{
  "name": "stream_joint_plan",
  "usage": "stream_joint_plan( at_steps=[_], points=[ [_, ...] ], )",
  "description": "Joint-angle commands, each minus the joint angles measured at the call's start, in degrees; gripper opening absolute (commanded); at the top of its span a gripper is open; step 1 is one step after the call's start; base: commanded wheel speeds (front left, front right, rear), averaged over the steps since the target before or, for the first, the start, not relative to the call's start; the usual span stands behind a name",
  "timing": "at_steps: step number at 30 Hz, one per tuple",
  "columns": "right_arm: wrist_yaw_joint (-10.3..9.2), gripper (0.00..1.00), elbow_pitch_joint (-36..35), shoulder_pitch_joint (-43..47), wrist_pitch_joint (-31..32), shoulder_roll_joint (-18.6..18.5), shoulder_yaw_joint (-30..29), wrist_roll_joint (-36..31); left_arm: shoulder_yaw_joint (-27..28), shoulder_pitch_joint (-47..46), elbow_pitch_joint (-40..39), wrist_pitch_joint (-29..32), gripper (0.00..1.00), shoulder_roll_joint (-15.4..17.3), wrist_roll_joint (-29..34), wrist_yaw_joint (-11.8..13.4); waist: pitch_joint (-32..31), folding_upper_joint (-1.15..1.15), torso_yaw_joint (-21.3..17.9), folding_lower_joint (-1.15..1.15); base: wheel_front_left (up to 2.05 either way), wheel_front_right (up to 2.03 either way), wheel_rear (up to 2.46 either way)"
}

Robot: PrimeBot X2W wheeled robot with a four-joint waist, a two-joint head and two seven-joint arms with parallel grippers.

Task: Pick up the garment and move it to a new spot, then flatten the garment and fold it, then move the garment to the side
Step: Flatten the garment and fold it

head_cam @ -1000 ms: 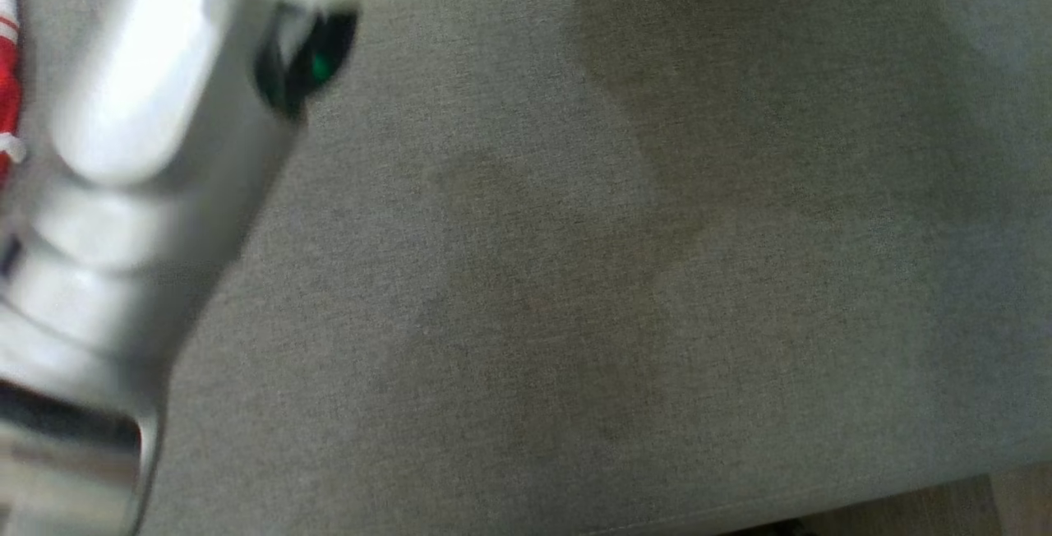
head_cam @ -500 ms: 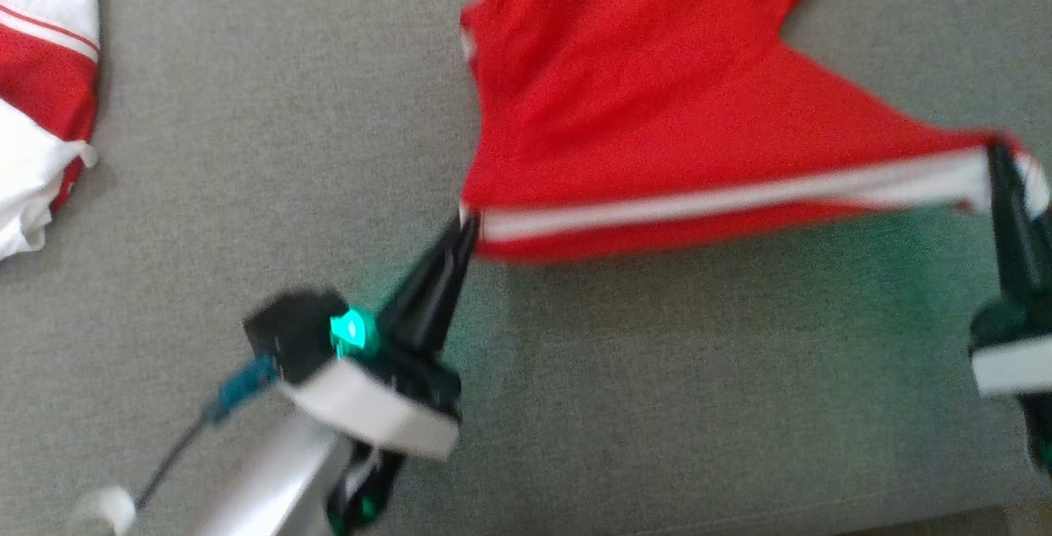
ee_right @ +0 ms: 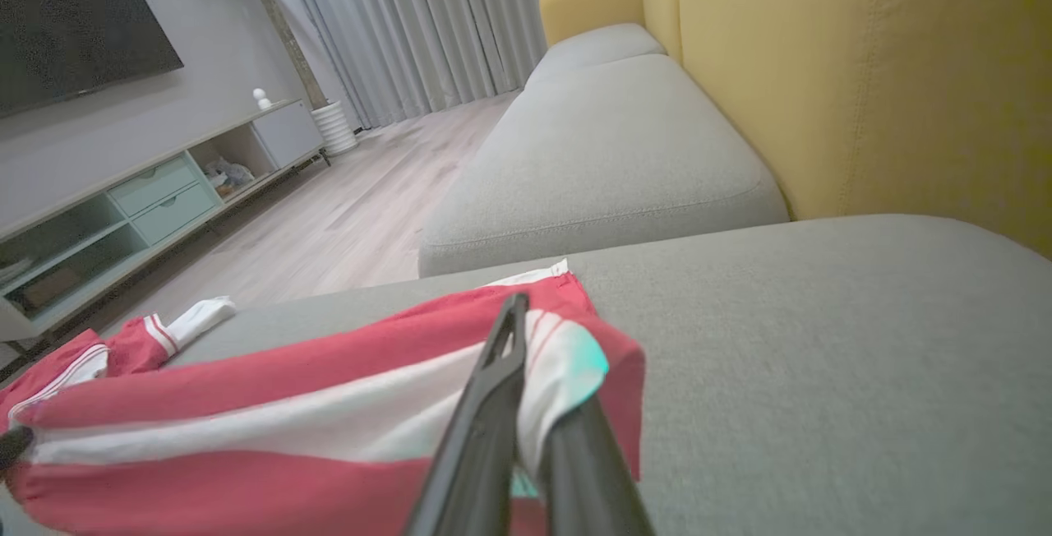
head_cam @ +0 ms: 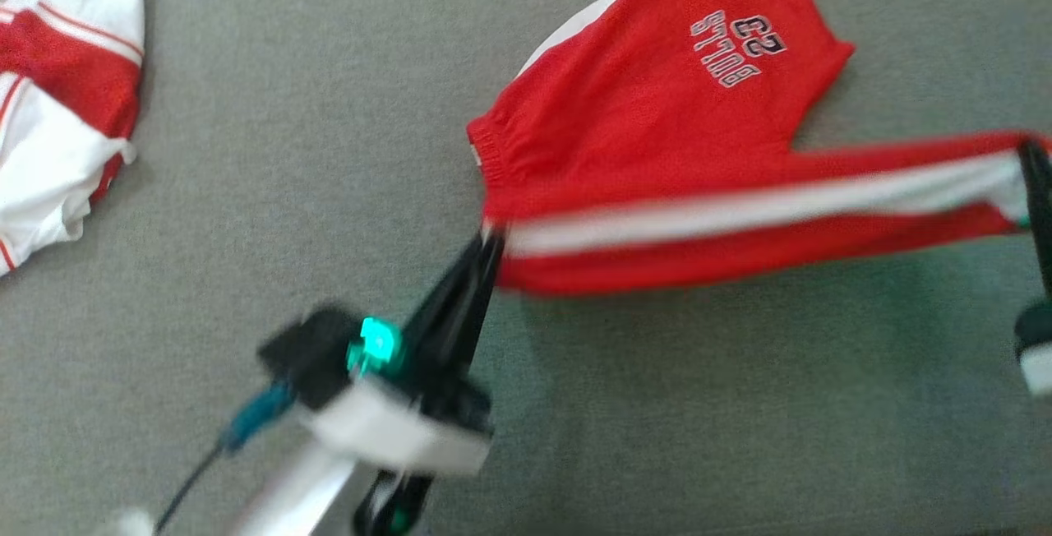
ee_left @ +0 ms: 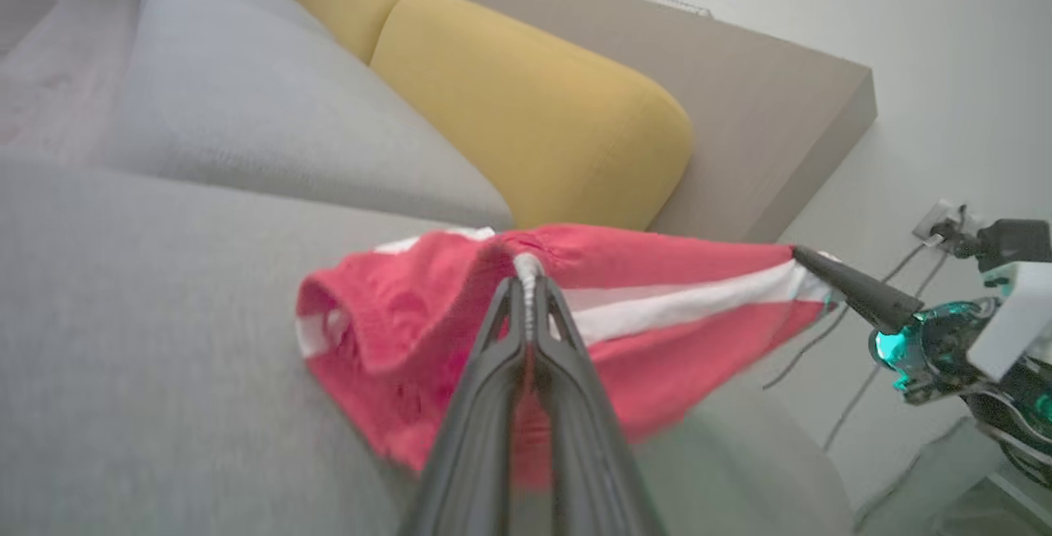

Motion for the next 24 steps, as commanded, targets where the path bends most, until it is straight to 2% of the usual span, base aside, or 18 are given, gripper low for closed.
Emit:
stream_joint_plan(
  at_steps=[1, 6, 13, 18, 24],
  points=[
    [0.42, 0.0, -0.08, -4.25, 1.52, -3.01, 1.23, 1.23, 1.63, -5.15, -0.49, -0.3, 0.0, -1.18, -0.36, 0.1, 2.06, 0.0, 1.34, 0.01, 0.0, 0.0, 0.0],
    [0.42, 0.0, 8.33, -17.21, 5.4, -6.43, 5.53, 2.39, 1.06, -16.16, 7.67, -0.3, 0.0, -4.79, -0.6, 0.1, 6.85, 0.0, 3.42, 0.01, 0.0, 0.0, 0.0],
    [0.42, 0.0, 19.7, -35.9, 7.89, -9.03, 17.29, 4.59, -0.2, -24.96, 17.47, -0.3, 0.0, -6.97, -1.37, 0.1, 12.41, 0.0, 6.1, 0.01, 0.0, 0.0, 0.0],
    [0.42, 0.0, 26.14, -45.17, 6.87, -12.0, 23.5, 5.05, 1.8, -27.51, 18.92, -0.3, 0.0, -8.93, 0.25, 0.1, 15.05, 0.0, 8.73, 0.01, 0.0, 0.0, 0.0],
    [0.42, 0.0, 31.59, -51.75, 4.42, -14.3, 29.22, 7.0, 6.18, -26.37, 17.3, -0.3, 0.0, -10.72, 4.72, 0.21, 16.51, 0.0, 10.59, 0.01, 0.0, 0.0, 0.0]
  ],
)
